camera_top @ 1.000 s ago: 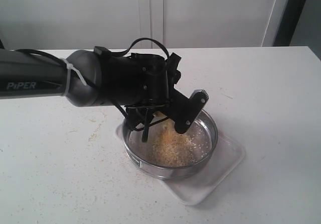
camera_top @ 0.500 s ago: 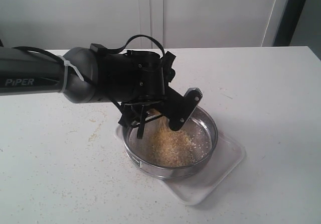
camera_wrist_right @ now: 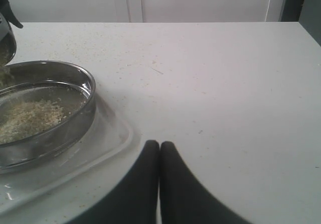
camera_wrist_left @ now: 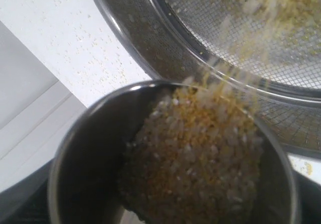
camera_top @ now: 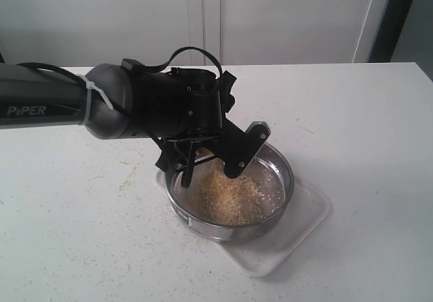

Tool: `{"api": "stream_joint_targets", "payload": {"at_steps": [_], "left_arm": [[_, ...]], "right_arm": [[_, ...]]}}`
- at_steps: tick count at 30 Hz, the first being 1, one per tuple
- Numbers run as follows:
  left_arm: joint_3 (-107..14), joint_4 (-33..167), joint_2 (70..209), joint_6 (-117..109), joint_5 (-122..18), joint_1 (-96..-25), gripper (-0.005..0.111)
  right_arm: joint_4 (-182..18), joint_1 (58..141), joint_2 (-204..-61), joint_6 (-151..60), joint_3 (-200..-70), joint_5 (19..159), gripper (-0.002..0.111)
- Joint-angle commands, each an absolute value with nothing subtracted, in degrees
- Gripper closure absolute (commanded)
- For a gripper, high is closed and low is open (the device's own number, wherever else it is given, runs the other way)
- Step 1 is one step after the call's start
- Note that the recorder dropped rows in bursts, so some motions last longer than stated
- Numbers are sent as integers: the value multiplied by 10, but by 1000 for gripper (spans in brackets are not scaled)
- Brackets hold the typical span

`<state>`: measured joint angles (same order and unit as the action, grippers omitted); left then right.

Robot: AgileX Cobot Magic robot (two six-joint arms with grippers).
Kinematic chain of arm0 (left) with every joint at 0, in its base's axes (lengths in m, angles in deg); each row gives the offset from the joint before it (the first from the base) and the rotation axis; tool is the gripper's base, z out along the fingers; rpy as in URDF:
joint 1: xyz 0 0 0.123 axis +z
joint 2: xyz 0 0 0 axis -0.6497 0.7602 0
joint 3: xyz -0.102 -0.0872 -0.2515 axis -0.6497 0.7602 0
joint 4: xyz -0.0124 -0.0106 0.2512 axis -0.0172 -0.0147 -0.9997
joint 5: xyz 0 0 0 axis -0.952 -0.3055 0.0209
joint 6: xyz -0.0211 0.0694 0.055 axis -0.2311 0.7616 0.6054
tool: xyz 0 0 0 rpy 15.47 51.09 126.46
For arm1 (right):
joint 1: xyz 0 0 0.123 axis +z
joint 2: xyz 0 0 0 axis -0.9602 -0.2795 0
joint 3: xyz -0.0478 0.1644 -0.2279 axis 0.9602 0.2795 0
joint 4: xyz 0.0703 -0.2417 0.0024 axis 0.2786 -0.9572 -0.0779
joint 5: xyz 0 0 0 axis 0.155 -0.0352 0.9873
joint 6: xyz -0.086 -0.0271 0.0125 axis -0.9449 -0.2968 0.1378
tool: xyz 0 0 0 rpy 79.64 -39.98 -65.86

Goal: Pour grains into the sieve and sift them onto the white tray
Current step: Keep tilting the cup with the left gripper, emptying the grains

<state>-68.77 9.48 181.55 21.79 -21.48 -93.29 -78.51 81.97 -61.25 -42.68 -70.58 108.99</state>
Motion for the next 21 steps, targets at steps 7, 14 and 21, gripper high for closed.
{"api": "stream_joint_targets", "payload": {"at_steps": [7, 14, 21], "left_arm": [[-692, 92, 1811, 255, -208, -932, 107], [-692, 92, 1811, 255, -207, -932, 107], [-692, 86, 1811, 255, -177, -939, 107]], "right_arm": [[-789, 820, -609, -426, -703, 1087, 108], [-789, 820, -609, -426, -703, 1087, 108], [-790, 820, -609, -426, -703, 1087, 108]]}}
